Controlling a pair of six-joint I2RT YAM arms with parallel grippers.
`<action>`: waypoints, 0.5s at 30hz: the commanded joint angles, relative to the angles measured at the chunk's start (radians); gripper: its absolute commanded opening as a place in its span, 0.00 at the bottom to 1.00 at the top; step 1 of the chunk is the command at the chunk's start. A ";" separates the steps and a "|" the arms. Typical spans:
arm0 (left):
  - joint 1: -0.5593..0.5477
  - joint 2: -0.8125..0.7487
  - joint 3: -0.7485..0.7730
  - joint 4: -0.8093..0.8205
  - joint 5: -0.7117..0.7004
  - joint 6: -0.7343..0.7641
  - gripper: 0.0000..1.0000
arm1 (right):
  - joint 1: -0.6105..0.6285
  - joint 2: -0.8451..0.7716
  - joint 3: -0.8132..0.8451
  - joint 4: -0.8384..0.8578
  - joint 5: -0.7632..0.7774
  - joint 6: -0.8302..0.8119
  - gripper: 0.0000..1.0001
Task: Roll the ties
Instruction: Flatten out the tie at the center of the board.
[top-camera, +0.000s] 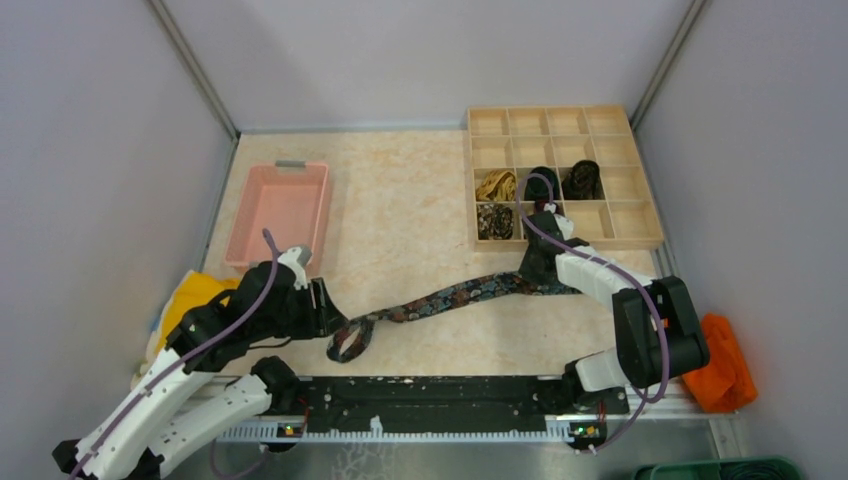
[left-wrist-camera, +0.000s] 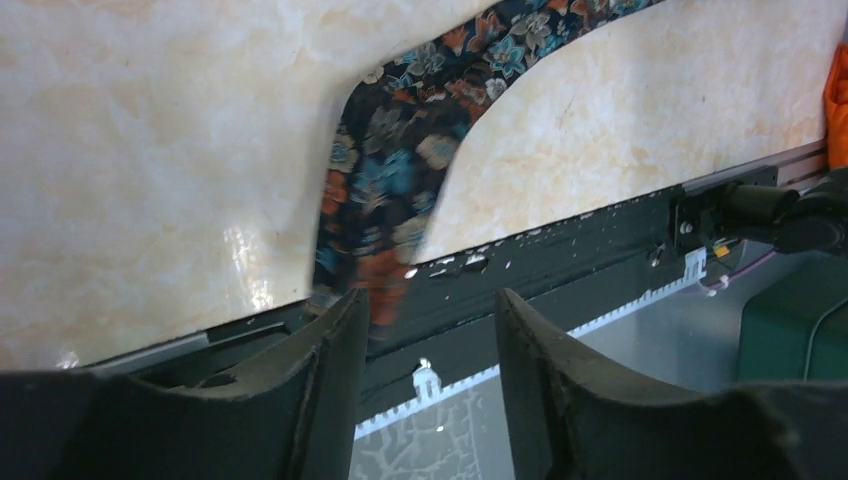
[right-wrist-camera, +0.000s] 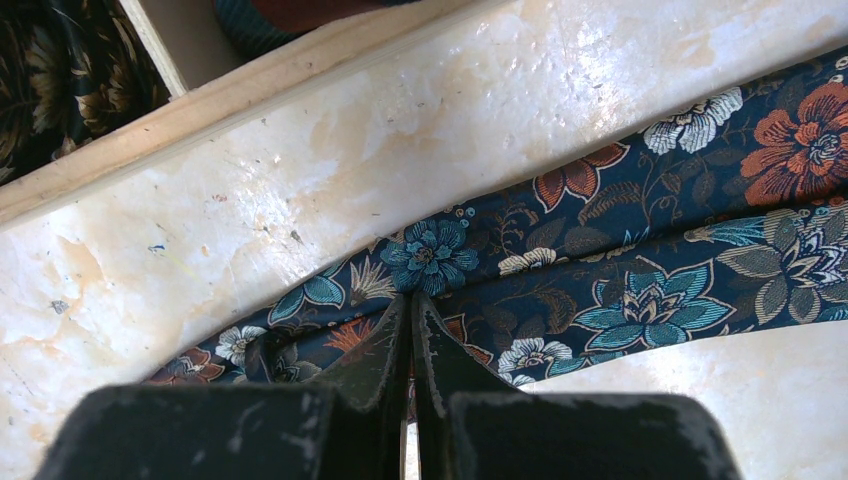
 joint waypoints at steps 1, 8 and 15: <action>-0.004 -0.042 0.006 -0.130 0.007 -0.007 0.59 | -0.013 0.079 -0.078 -0.098 0.028 -0.021 0.00; -0.004 -0.065 0.025 -0.140 -0.073 -0.012 0.59 | -0.008 0.066 -0.068 -0.118 0.057 -0.027 0.00; -0.004 0.026 -0.104 0.270 0.053 0.048 0.28 | 0.209 -0.187 0.067 -0.252 0.262 -0.019 0.00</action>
